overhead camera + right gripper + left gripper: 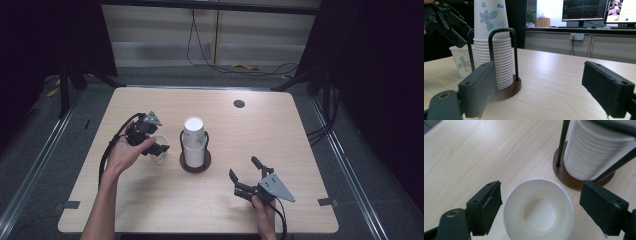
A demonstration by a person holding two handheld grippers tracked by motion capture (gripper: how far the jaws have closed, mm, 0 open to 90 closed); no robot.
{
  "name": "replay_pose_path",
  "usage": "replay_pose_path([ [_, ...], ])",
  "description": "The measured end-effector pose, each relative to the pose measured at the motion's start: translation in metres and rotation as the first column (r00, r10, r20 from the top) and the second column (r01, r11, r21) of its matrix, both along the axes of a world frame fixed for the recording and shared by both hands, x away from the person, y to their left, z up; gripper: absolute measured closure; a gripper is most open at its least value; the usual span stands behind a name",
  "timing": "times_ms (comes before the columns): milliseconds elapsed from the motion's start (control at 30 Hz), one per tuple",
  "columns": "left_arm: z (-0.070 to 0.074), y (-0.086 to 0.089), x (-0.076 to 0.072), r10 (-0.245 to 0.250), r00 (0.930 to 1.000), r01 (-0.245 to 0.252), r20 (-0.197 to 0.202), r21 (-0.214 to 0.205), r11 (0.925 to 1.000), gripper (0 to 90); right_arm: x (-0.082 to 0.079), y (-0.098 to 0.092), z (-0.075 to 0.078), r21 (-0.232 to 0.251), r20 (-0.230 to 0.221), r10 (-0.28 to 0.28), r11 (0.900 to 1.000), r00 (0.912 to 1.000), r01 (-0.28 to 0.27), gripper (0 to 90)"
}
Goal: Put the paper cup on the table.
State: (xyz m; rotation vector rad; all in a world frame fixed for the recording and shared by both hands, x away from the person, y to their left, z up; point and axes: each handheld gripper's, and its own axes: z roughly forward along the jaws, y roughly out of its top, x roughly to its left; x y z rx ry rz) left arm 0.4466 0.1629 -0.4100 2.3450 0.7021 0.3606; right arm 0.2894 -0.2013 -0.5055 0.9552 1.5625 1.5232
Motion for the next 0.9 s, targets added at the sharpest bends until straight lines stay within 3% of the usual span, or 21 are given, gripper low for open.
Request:
replay_pose_path([
  [100,0.001,0.001,-0.004,0.024,0.9994,-0.022,0.027,-0.061,0.9979,17.1,0.0,0.0,0.0,0.0,-0.001,0.0,1.0,1.0,0.0,11.9],
  [267,0.0,0.005,-0.014,0.05,0.9955,-0.042,0.081,-0.103,0.9938,17.2,0.0,0.0,0.0,0.0,0.0,0.0,1.0,1.0,0.0,11.6],
  [367,-0.003,0.009,-0.021,0.075,0.9919,-0.06,0.102,-0.143,0.9878,17.2,0.0,0.0,0.0,0.0,0.0,0.0,1.0,1.0,0.0,11.6],
  [500,-0.009,0.007,-0.032,0.105,0.9832,-0.071,0.149,-0.216,0.9738,17.2,0.0,0.0,0.0,0.0,0.0,0.0,1.0,1.0,0.0,11.6],
  [567,-0.012,0.006,-0.038,0.104,0.9801,-0.064,0.169,-0.227,0.9718,17.2,0.0,0.0,0.0,0.0,0.0,0.0,1.0,1.0,0.0,11.6],
  [667,-0.014,0.006,-0.045,0.126,0.9741,-0.073,0.188,-0.266,0.9613,17.2,0.0,0.0,0.0,0.0,0.0,0.0,1.0,1.0,0.0,11.6],
  [800,-0.019,0.009,-0.055,0.169,0.9655,-0.095,0.198,-0.34,0.9356,17.2,0.0,0.0,0.0,0.0,-0.001,0.0,1.0,1.0,0.0,11.6],
  [833,-0.02,0.009,-0.058,0.178,0.9627,-0.1,0.204,-0.343,0.934,17.2,0.0,0.0,0.0,0.0,0.0,0.0,1.0,1.0,0.0,11.6],
  [900,-0.023,0.01,-0.063,0.185,0.9599,-0.094,0.211,-0.377,0.9215,17.2,0.0,0.0,0.0,0.0,0.0,0.0,1.0,1.0,0.0,11.7],
])
